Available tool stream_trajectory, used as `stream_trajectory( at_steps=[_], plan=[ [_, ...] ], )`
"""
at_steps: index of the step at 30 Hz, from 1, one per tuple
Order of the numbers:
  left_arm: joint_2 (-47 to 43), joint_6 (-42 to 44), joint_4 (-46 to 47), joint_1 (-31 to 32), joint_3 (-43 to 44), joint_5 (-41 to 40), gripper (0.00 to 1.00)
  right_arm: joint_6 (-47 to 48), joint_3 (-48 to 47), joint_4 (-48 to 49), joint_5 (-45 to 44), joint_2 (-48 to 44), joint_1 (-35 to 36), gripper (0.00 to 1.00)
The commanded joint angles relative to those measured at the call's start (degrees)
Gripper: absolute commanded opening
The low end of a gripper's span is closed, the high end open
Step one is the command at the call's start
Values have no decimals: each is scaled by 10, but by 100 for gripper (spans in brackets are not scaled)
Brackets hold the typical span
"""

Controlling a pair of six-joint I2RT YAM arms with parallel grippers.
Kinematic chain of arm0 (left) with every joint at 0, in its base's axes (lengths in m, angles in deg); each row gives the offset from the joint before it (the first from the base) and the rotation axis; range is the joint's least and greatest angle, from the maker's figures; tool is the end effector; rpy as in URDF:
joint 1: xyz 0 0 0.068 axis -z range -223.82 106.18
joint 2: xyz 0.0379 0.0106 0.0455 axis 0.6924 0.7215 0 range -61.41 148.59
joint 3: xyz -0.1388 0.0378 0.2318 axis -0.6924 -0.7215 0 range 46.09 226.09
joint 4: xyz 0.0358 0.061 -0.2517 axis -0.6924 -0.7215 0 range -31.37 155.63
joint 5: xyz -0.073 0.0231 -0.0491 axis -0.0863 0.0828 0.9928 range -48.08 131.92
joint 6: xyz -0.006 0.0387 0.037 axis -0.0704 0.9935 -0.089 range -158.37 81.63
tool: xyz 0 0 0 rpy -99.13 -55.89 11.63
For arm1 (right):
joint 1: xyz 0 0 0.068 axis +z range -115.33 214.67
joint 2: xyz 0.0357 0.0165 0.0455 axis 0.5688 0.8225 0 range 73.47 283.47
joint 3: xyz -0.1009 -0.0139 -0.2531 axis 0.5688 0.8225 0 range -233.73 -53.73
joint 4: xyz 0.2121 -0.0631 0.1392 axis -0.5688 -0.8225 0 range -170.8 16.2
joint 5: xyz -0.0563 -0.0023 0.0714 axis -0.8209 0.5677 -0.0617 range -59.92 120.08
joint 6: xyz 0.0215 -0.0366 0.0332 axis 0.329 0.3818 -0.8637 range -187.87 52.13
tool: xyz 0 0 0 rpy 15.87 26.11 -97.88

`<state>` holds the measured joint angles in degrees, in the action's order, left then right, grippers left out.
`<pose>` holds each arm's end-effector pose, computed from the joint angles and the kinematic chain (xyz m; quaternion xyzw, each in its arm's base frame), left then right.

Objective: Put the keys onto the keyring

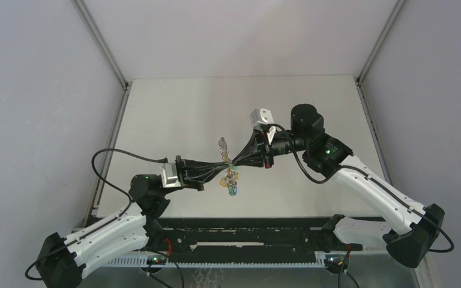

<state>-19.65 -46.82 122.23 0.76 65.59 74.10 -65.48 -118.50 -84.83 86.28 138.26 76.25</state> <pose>0.0996 -0.1248 0.3109 0.3721 0.3505 -0.4951 0.7026 0.1635 0.1844 0.3943 -0.5326 0.5193 0.5307 0.4063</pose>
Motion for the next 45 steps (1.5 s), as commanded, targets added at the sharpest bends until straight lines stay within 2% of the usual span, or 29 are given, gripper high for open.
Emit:
stream_trajectory(
  at_steps=[1, 8, 14, 19, 23, 29, 37, 45],
  plan=[
    [-10, 10, 75, -3, 7, -12, 0, -7, -32, -30, -14, 7, -4, 0],
    [19, -20, 160, -3, 4, -15, 0, -8, -74, -92, -45, 36, 3, 0],
    [32, -27, 187, -3, 1, -26, 0, 14, -95, -135, -71, 45, 15, 0],
    [40, -37, 203, -3, -4, -26, 0, 52, -93, -139, -78, 13, 12, 12],
    [38, -38, 203, -3, -7, -27, 0, 83, -65, -98, -77, -31, 8, 20],
    [48, -53, 215, -3, -5, -15, 0, 84, 11, 45, -52, -81, 3, 28],
    [64, -66, 226, -2, 0, -3, 0, 78, 12, 115, -8, -50, 7, 29],
    [65, -67, 226, -2, 2, -2, 0, 74, 11, 130, 11, -24, 15, 29]
  ],
)
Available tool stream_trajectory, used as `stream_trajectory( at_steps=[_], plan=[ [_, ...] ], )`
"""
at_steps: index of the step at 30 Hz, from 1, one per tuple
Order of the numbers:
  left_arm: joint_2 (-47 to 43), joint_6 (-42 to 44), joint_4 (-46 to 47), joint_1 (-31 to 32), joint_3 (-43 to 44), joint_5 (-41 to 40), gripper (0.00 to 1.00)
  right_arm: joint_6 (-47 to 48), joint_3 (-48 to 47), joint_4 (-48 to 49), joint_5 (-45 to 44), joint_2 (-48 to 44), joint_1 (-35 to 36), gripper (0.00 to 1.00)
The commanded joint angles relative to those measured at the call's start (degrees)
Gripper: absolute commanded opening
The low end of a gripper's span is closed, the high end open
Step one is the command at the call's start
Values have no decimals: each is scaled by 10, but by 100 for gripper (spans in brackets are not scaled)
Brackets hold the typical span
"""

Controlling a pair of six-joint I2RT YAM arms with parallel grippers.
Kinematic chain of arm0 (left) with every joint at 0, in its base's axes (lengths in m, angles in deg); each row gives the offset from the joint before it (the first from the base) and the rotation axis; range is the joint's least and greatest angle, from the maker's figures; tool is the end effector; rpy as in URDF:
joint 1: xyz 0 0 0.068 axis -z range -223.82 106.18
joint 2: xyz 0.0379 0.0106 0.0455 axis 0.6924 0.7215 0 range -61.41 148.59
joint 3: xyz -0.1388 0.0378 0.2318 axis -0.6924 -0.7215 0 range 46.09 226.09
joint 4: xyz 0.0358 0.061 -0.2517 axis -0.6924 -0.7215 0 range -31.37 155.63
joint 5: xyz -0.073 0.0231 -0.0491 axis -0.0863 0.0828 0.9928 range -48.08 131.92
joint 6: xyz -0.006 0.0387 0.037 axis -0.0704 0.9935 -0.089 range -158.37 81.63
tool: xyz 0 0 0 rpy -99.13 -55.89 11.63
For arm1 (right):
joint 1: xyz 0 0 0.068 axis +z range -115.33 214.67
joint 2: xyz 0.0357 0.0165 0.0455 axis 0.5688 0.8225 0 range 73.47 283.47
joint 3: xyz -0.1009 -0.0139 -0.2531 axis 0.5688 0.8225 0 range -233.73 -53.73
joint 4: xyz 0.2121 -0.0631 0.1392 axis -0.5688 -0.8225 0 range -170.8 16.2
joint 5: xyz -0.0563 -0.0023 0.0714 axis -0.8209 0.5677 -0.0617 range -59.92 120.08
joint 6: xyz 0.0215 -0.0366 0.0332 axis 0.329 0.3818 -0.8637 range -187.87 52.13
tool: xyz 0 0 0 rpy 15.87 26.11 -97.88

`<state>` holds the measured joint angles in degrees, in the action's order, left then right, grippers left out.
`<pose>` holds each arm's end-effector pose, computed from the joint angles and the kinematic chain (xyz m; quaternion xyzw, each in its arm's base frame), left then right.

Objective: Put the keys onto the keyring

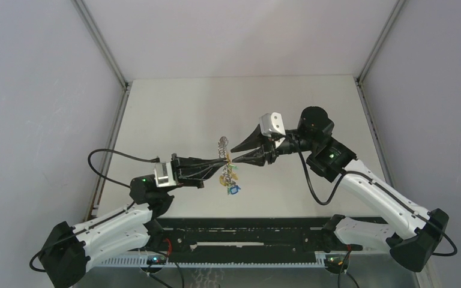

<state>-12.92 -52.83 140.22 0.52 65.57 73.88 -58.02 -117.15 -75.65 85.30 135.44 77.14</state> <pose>0.1022 -0.1262 0.3194 0.3400 0.2854 -0.5276 0.7243 0.1527 0.1792 0.4120 -0.5704 0.4203 0.4910 0.5068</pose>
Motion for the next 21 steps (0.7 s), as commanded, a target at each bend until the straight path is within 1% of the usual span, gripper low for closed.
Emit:
stream_trajectory(
  at_steps=[1, 6, 14, 18, 21],
  plan=[
    [-1, -6, 45, 0, 3, 0, 0, -1, -2, 37, 24, 6, 6, 29],
    [1, -6, 46, 0, 3, -2, 0, 2, -2, 27, 37, 13, 10, 29],
    [6, -8, 45, 0, 5, 0, 0, 6, -2, 20, 40, 21, 14, 26],
    [5, -8, 45, 0, 4, -1, 0, 5, -2, 24, 42, 26, 16, 22],
    [5, -7, 45, 0, 3, -2, 0, 5, -2, 23, 43, 29, 16, 16]
  ],
)
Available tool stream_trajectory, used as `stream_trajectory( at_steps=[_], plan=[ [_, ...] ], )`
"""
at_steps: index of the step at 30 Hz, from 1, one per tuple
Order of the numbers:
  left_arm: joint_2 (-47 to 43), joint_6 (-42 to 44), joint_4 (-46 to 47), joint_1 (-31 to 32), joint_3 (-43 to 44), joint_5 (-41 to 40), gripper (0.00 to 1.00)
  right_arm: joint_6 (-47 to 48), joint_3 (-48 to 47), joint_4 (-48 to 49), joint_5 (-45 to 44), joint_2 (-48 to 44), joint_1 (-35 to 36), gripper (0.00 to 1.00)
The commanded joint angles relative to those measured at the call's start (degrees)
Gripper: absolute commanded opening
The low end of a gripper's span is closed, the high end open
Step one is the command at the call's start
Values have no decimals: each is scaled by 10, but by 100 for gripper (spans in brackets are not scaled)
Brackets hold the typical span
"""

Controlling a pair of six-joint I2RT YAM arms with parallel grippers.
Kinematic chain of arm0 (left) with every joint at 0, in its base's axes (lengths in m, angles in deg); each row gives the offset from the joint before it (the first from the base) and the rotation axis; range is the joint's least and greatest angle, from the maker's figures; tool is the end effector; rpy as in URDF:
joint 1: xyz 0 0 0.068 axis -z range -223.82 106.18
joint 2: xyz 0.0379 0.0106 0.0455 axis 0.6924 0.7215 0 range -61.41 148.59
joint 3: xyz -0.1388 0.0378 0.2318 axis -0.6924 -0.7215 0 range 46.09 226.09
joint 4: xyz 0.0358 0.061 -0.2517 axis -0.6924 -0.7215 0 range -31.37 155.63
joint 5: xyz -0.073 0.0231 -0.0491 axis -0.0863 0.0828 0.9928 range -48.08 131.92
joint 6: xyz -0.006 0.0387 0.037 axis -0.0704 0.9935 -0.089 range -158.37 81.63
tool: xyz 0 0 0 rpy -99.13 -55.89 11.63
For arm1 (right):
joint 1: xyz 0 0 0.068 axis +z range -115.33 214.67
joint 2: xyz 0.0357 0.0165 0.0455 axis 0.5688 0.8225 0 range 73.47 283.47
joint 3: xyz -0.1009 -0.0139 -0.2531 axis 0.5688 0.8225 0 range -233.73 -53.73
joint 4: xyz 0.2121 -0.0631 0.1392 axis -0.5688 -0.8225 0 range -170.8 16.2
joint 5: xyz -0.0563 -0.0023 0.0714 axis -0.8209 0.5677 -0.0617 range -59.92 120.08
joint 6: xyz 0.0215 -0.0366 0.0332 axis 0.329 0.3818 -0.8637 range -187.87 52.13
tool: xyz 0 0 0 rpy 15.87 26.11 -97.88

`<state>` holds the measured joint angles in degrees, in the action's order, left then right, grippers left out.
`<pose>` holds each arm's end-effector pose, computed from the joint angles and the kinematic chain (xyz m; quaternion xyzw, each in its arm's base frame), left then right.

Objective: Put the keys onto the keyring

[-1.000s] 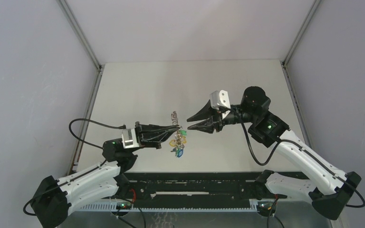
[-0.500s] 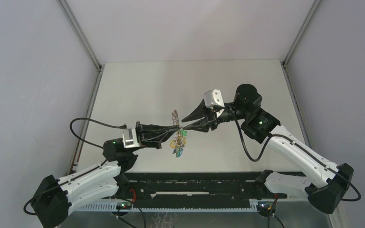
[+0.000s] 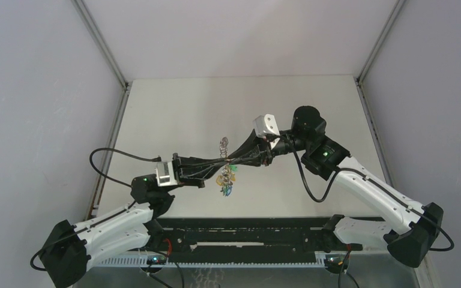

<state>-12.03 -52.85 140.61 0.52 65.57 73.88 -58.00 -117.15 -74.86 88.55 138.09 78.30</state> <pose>0.1041 -0.1281 0.3177 0.3405 0.2893 -0.5279 0.7223 0.1569 0.1913 0.4032 -0.5854 0.4094 0.5126 0.4764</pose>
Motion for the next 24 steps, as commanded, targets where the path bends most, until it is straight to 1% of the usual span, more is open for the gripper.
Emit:
stream_trajectory(
  at_steps=[1, 3, 5, 7, 11, 12, 14, 16, 19, 24],
  plan=[
    [-4, -7, 41, 0, 4, -2, 0, 7, -4, 11, 10, 3, 4, 12],
    [-5, -10, 41, 0, 3, -5, 0, 28, -13, -34, 3, 5, 2, 1],
    [-10, -6, 21, 0, 5, -8, 1, 50, -26, -73, -16, 2, -3, 0],
    [-25, 14, -39, 0, 14, -5, 6, 76, -42, -134, -55, -4, -6, 0],
    [-74, 70, -227, 1, 36, -16, 23, 133, -88, -257, -113, -5, -7, 0],
    [-88, 83, -290, 0, 43, -25, 27, 147, -102, -291, -126, -1, -5, 0],
    [-112, 113, -380, 0, 58, -42, 32, 171, -130, -351, -155, 12, 0, 0],
    [-127, 133, -446, 0, 74, -53, 35, 188, -157, -405, -196, 25, 12, 0],
    [-130, 138, -484, 0, 88, -61, 36, 209, -200, -478, -271, 52, 48, 0],
    [-106, 141, -485, 0, 109, -37, 37, 231, -263, -562, -362, 97, 97, 0]
  ],
)
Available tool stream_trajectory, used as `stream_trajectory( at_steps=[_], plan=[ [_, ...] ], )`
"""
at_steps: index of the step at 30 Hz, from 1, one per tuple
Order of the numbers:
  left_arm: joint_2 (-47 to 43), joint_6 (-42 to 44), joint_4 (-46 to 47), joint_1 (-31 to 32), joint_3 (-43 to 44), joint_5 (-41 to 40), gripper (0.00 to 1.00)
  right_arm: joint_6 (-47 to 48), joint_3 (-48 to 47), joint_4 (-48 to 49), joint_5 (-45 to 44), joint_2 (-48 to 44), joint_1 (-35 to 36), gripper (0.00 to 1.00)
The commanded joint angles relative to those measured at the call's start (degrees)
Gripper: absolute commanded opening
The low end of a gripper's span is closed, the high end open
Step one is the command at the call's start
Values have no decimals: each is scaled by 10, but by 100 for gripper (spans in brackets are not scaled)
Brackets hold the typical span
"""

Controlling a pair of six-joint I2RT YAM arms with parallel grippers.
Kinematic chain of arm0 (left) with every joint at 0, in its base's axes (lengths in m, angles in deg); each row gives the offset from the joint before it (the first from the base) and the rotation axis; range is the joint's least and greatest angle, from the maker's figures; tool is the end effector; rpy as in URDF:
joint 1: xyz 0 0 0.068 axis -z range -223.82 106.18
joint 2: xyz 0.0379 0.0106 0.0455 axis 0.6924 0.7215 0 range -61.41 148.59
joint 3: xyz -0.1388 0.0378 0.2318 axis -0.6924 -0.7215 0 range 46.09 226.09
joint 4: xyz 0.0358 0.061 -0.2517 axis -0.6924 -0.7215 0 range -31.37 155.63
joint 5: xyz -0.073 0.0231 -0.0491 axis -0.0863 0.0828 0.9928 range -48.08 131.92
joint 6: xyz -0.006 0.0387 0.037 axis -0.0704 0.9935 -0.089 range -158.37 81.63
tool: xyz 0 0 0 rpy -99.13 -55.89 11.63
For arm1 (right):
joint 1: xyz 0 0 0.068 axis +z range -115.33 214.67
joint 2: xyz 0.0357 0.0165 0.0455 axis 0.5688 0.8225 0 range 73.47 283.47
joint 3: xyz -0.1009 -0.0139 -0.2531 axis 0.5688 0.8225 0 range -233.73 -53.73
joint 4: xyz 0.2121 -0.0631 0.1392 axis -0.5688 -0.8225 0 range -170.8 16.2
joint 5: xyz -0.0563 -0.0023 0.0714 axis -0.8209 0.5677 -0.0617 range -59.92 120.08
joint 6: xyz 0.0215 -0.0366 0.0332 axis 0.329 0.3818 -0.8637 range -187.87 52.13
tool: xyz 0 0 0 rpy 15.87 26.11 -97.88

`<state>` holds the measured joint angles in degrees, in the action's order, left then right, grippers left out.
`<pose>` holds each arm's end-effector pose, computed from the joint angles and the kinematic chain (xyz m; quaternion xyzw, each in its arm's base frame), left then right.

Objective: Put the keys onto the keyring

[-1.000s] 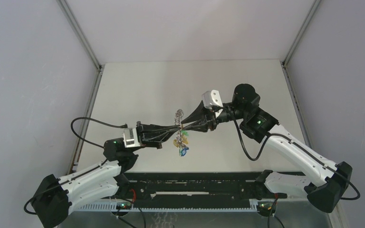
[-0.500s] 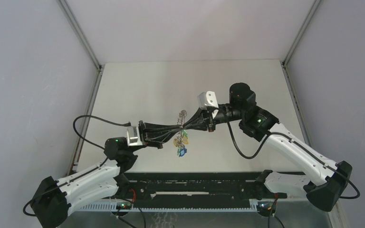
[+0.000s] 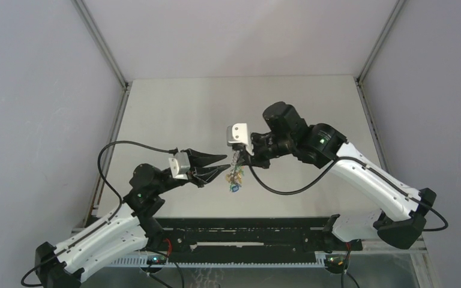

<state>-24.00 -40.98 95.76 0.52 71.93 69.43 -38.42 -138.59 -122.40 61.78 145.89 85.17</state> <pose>0.1047 -0.1253 0.3173 0.3824 0.4611 -0.4414 0.6680 0.1452 0.2053 0.4150 -0.6458 0.5778 0.3191 0.3837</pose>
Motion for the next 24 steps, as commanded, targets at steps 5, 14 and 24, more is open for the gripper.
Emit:
stream_trajectory(
  at_steps=[5, 14, 24],
  plan=[
    [40, 25, -33, 0, 54, 52, 35, 43, -69, -103, -137, 36, 53, 0],
    [57, 27, -49, 0, 56, 78, 34, 49, -87, -113, -160, 48, 68, 0],
    [95, 17, -33, 0, 72, 95, 29, 53, -85, -106, -160, 53, 78, 0]
  ],
)
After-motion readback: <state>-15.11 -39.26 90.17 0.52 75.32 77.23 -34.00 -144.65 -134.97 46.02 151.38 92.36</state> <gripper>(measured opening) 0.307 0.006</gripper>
